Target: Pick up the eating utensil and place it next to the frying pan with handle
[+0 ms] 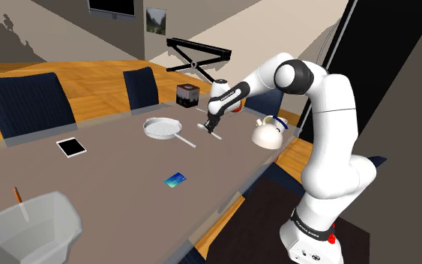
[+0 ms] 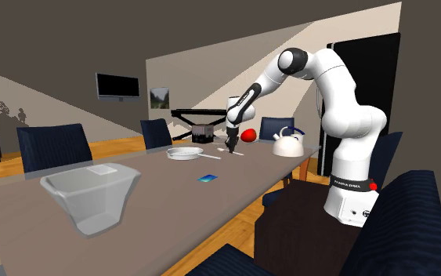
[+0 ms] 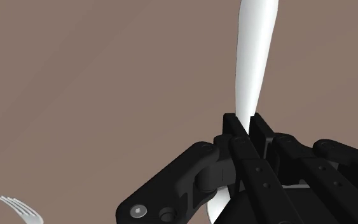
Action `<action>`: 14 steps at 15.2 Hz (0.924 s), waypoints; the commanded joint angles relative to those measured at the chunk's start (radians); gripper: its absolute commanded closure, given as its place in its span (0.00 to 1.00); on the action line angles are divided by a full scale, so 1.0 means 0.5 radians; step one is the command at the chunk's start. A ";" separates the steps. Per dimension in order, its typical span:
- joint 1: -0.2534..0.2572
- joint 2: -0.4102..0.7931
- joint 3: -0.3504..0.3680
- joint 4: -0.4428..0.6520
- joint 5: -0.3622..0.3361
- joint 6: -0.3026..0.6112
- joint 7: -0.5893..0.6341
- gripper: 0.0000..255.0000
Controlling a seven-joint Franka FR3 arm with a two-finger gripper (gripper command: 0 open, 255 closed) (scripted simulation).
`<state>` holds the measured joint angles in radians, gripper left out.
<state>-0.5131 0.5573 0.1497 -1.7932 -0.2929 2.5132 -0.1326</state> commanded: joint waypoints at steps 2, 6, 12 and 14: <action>0.000 0.000 0.000 0.000 0.000 0.000 0.000 1.00; 0.000 0.000 0.000 0.000 0.000 0.000 0.000 0.00; -0.019 -0.204 0.044 -0.054 0.056 -0.148 -0.034 0.00; -0.019 -0.204 0.043 -0.055 0.056 -0.148 -0.034 0.00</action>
<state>-0.5224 0.4588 0.1706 -1.8197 -0.2660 2.4430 -0.1494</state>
